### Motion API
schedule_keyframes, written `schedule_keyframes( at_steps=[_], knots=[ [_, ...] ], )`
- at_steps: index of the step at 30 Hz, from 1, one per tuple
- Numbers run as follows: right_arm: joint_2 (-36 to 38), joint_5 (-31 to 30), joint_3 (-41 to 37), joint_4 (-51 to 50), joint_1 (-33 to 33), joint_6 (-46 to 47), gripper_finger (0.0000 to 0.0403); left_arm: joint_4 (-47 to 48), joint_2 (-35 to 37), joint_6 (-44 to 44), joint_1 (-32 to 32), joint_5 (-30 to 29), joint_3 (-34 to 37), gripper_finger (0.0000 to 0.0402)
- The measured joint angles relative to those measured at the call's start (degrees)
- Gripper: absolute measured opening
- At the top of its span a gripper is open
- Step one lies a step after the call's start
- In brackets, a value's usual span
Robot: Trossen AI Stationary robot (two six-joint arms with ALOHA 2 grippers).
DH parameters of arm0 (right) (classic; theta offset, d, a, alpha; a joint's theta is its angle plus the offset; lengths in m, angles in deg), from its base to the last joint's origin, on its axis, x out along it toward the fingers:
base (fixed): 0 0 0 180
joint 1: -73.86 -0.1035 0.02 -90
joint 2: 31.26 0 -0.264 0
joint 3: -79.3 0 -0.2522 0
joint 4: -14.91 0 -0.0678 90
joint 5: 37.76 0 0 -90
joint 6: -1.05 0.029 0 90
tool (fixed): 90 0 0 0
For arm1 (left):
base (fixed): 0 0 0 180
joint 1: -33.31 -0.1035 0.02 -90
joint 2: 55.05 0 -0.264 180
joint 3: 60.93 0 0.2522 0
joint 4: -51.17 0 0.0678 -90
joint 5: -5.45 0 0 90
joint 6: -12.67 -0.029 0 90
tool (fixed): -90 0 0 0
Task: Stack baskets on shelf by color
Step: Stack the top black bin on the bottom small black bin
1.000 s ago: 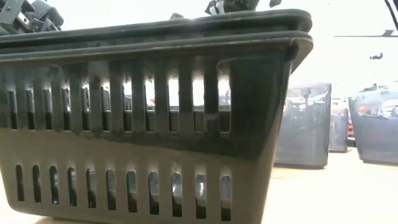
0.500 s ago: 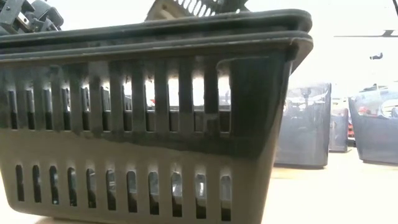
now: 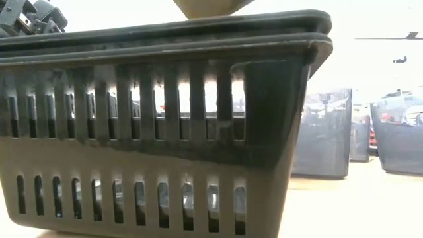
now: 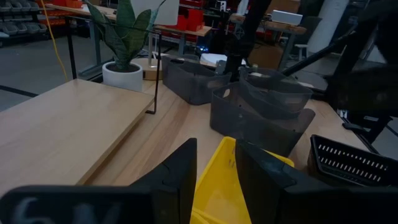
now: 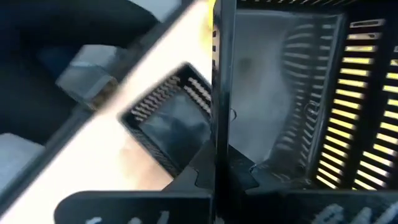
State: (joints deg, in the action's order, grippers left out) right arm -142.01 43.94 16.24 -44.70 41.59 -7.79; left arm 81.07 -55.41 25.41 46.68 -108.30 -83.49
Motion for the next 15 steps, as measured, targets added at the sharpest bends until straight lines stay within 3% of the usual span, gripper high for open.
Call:
schedule_keyframes(
  at_steps=[15],
  knots=[
    [-0.7, 2.0, -2.6, 2.3, -2.9, -17.8, 0.0007, 0.0, 0.0, 0.0, 0.0, 0.0, 0.0, 0.0117]
  ],
)
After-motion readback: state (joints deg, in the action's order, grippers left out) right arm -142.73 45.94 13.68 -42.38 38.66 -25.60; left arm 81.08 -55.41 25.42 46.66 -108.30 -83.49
